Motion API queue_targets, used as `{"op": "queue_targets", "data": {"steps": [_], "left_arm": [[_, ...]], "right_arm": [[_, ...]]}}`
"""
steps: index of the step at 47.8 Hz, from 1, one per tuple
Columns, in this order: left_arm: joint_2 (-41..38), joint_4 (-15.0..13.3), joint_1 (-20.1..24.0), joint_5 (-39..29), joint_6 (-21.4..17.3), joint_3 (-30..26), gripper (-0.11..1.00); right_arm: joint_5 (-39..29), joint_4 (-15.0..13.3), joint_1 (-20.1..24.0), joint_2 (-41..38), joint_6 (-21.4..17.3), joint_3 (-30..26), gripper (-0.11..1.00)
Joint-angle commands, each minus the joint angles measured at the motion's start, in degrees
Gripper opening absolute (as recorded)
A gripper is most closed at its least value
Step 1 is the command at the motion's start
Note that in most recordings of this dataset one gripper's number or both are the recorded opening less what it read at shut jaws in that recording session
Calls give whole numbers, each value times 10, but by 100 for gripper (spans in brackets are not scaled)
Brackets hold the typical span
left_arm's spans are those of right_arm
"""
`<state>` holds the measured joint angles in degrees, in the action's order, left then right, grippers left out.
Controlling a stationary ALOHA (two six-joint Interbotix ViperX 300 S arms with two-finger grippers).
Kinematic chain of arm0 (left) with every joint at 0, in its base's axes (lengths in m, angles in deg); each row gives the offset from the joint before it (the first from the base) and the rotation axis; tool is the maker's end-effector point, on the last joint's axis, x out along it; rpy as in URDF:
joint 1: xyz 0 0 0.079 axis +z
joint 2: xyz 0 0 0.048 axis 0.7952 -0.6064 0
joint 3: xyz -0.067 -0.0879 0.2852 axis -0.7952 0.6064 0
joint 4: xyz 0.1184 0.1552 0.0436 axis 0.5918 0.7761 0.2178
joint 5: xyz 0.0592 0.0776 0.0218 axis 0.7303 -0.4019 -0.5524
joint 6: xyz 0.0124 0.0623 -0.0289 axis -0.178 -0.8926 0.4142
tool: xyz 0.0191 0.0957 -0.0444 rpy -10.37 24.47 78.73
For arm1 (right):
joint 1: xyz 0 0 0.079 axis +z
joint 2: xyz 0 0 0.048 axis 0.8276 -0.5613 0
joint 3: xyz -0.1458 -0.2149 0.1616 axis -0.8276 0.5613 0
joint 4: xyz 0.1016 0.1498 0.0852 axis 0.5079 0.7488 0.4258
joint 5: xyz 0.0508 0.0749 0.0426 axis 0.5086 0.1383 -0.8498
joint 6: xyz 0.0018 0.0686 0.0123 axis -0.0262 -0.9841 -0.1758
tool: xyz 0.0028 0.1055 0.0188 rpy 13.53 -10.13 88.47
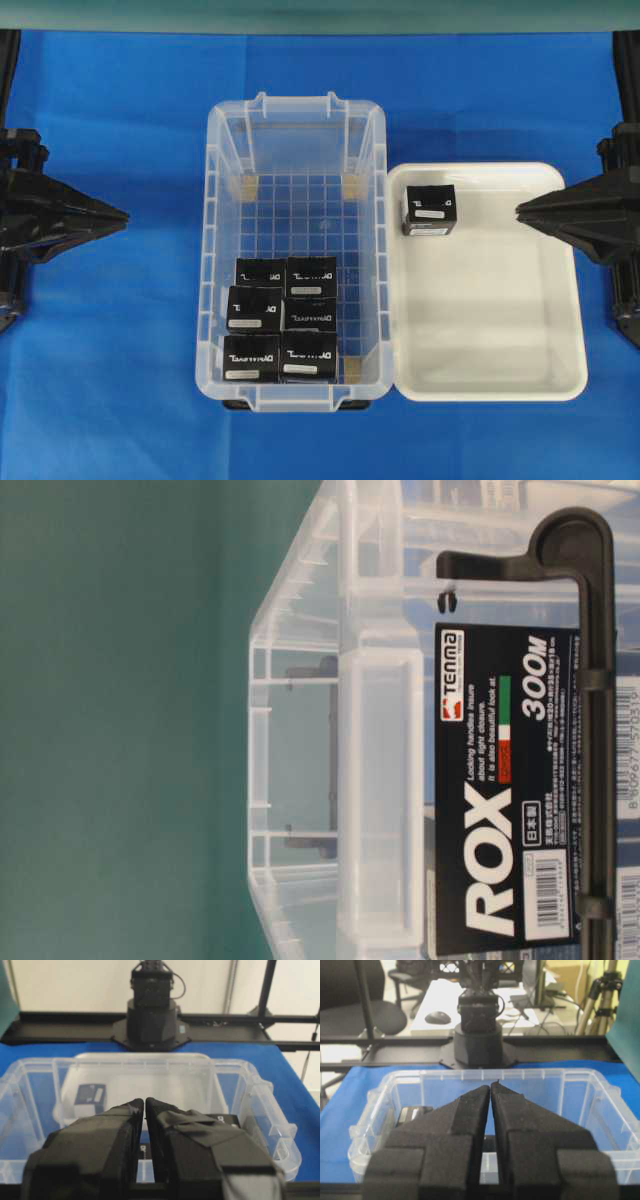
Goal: Pick the box from inside the plastic case
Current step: 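Move the right gripper over the clear case toward the black boxes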
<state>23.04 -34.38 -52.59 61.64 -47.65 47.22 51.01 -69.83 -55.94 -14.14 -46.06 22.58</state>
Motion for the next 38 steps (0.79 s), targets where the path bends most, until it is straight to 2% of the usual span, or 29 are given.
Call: {"op": "queue_targets", "data": {"steps": [1, 4, 7, 14, 22, 27, 38], "left_arm": [[-7, 9, 0, -8, 6, -18, 14], [-8, 9, 0, -15, 6, -23, 16], [-8, 9, 0, -24, 6, -29, 8], [-1, 9, 0, -48, 5, -34, -3], [1, 9, 1, -83, 6, -40, -4], [0, 9, 2, -94, 6, -42, -4], [1, 9, 3, -105, 6, -44, -4]], "right_arm": [[-2, 8, 0, -6, -5, -14, 14], [-28, 26, 0, -11, -10, -25, 10], [-75, 38, -1, -19, -17, -49, 3], [-222, 39, -2, -58, -28, -119, -1], [-351, 39, -1, -124, -51, -202, -1], [-402, 40, 4, -170, -62, -251, -1], [-511, 39, 19, -294, -60, -373, -1]]}}
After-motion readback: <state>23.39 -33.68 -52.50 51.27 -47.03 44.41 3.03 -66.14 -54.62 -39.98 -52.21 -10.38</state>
